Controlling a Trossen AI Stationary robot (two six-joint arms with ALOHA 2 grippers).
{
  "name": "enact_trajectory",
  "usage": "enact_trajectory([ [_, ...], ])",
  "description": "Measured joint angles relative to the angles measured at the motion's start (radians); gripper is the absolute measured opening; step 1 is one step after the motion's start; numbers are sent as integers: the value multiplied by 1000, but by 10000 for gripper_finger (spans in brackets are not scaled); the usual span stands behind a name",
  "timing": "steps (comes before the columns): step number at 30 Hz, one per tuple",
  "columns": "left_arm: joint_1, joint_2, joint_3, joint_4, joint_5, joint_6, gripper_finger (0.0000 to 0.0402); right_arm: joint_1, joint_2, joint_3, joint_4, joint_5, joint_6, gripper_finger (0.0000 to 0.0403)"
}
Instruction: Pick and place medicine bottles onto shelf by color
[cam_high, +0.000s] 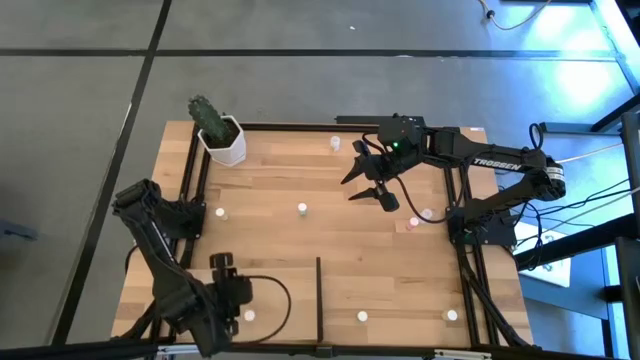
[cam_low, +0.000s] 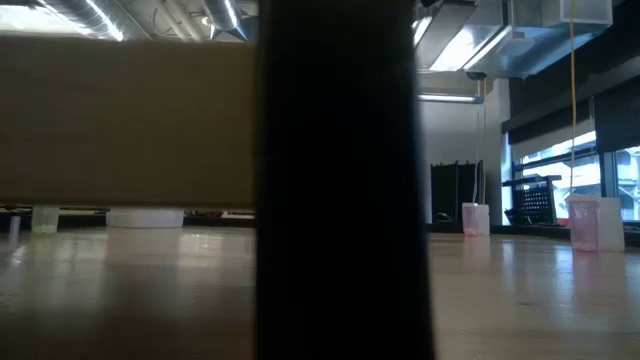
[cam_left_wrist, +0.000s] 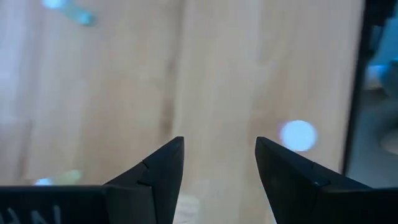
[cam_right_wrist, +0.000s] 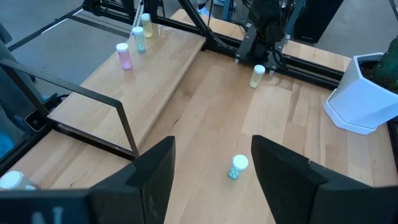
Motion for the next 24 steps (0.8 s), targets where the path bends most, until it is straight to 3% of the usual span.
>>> enact_trajectory([
  [9,90,-72,16,-104,-65,-126,192,0,0,0,0,0,0,214],
  [24,458,-199,17,-104,-79,-167,192,0,0,0,0,0,0,214],
])
